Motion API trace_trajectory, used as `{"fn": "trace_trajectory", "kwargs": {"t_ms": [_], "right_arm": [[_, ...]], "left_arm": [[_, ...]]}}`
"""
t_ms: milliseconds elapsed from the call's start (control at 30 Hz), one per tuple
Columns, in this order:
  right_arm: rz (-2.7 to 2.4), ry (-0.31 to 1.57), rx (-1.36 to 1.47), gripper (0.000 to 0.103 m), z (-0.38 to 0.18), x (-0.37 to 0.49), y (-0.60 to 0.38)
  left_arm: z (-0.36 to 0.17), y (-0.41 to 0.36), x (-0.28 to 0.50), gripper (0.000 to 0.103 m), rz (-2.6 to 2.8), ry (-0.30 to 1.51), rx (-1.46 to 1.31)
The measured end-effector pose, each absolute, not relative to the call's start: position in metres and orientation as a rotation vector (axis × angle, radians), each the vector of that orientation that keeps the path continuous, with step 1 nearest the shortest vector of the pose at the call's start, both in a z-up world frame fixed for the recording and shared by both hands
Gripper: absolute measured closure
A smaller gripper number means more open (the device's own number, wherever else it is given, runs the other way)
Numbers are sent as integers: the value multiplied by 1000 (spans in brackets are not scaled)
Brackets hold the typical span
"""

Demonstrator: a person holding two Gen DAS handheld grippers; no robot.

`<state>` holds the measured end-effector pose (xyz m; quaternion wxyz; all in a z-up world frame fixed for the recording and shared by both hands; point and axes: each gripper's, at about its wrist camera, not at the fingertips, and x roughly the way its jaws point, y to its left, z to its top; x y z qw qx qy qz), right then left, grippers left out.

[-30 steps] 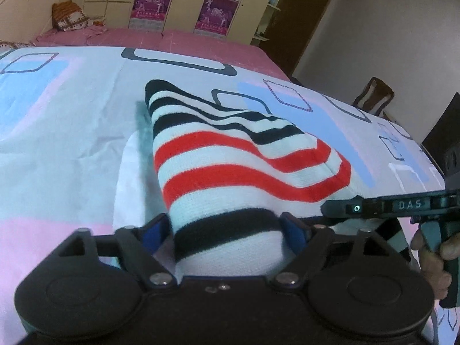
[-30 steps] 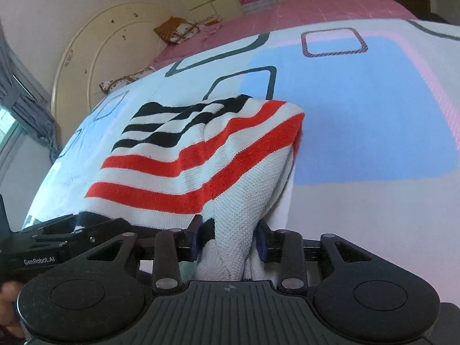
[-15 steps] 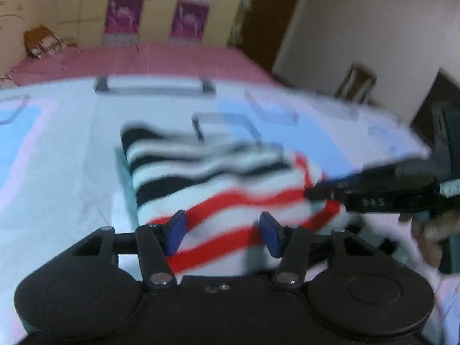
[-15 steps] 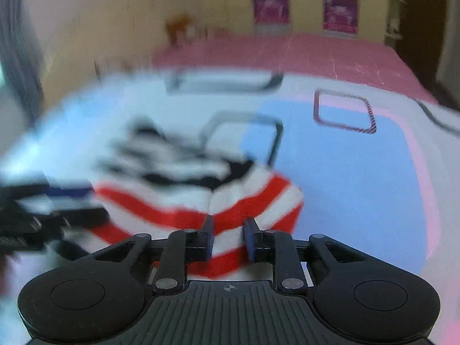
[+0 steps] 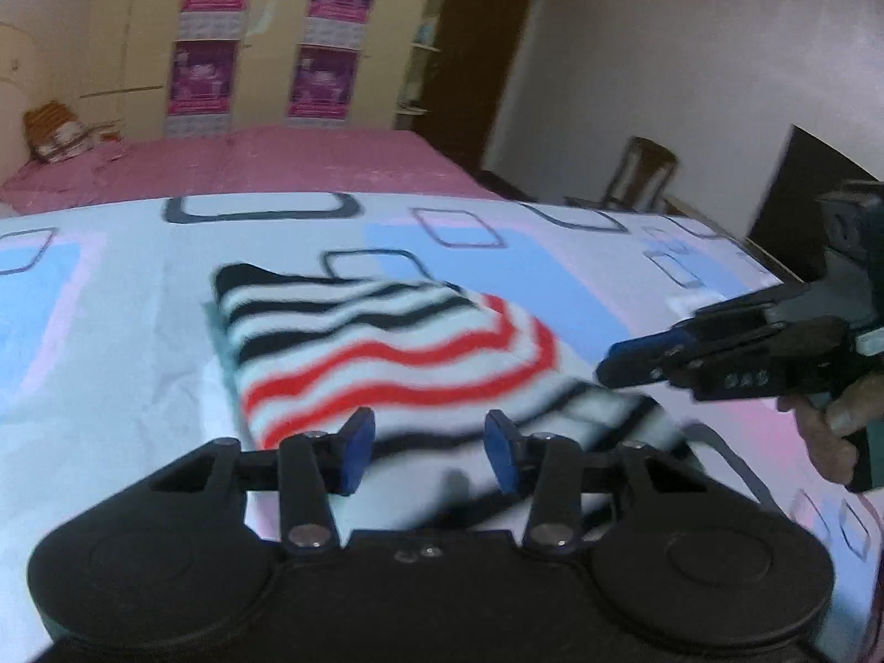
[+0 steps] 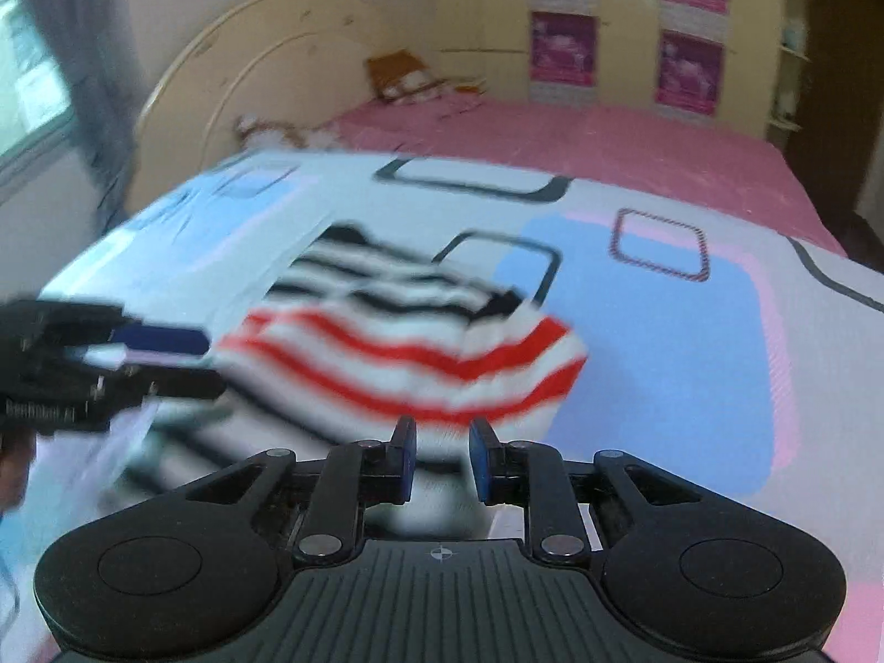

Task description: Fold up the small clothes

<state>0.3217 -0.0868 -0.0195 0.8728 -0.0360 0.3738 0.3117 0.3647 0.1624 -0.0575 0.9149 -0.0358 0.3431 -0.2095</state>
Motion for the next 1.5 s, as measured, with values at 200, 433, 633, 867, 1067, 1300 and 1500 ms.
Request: {"fn": "trace_trajectory", "kwargs": {"t_ms": [200, 433, 633, 867, 1067, 1300, 1500], "right_arm": [[544, 841, -154, 83, -62, 317, -76], [553, 776, -81, 89, -25, 283, -92], [544, 883, -97, 89, -60, 267, -93], [535, 881, -86, 89, -65, 267, -93], [565, 797, -2, 89, -37, 238, -114], [439, 691, -10, 1, -26, 206, -140], [453, 697, -4, 1, -17, 175, -156]], "left_arm": [[-81, 157, 371, 60, -390, 753, -64], [-66, 160, 330, 64, -354, 753, 14], [-83, 164, 311, 62, -285, 792, -33], [-83, 159, 309, 62, -230, 786, -36], [-61, 146, 281, 60, -203, 734, -59], [-43, 122, 250, 0, -69, 669, -47], [-26, 105, 221, 0, -40, 662, -55]]}}
